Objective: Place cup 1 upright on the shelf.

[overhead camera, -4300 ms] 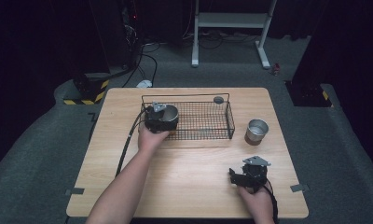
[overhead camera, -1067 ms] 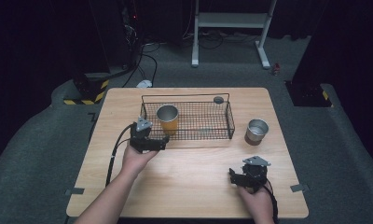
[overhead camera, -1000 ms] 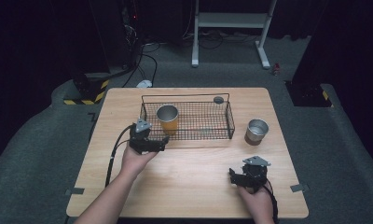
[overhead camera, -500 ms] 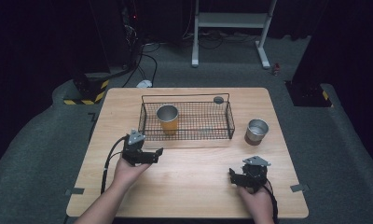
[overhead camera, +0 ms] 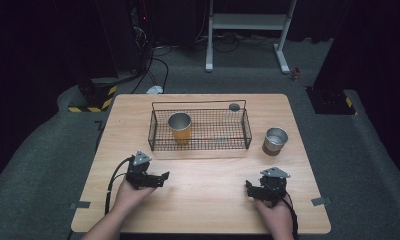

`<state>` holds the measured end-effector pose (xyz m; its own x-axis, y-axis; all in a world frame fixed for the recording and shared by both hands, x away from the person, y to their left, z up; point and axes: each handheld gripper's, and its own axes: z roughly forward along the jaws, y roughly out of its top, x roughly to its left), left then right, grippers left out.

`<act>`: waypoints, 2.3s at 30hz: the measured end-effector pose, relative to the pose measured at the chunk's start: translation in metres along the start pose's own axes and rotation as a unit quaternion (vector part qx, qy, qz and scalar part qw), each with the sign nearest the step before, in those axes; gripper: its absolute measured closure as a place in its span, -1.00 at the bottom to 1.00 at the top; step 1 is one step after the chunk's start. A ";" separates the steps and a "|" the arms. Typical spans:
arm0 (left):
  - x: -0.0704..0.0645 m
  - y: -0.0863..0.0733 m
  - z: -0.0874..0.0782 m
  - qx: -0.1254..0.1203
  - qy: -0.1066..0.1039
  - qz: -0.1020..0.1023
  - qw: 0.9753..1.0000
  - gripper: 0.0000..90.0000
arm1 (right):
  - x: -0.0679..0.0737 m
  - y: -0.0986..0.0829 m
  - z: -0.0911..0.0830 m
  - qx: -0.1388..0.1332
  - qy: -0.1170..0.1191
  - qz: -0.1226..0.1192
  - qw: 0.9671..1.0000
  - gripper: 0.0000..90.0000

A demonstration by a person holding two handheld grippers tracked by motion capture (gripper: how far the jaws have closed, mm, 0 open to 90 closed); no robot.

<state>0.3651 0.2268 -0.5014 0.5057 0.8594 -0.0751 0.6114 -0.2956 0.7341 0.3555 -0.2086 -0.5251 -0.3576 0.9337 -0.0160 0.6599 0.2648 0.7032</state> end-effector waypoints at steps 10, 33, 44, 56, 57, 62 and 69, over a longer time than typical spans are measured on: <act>0.008 -0.029 -0.003 0.029 -0.006 0.017 0.999 -0.86 | 0.000 0.000 0.000 0.000 0.000 0.000 1.000 -0.75; 0.001 -0.046 -0.007 0.015 0.054 0.007 0.998 -0.95 | -0.003 -0.002 -0.002 -0.001 0.003 -0.001 1.000 -0.76; -0.004 -0.041 -0.002 0.019 0.051 0.006 0.999 -0.99 | -0.005 -0.003 -0.011 -0.025 0.002 -0.004 1.000 -0.73; -0.004 -0.041 -0.001 0.018 0.049 0.006 0.999 -0.99 | -0.005 0.001 -0.016 -0.042 -0.001 -0.009 0.999 -0.73; -0.004 -0.041 -0.001 0.018 0.049 0.005 0.999 -0.99 | -0.005 0.002 -0.016 -0.043 -0.002 -0.006 0.999 -0.73; -0.004 -0.041 -0.001 0.018 0.049 0.005 0.999 -0.99 | -0.007 0.007 -0.019 -0.049 -0.012 -0.002 0.999 -0.73; -0.003 -0.041 -0.002 0.019 0.047 0.011 0.999 -0.99 | -0.012 0.015 -0.017 -0.048 -0.029 0.004 0.998 -0.73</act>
<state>0.3376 0.2368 -0.5301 0.4608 0.8875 0.0070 0.6237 -0.3295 0.7088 0.3583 -0.2196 -0.5018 -0.3124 0.9486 -0.0498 0.5957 0.2365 0.7676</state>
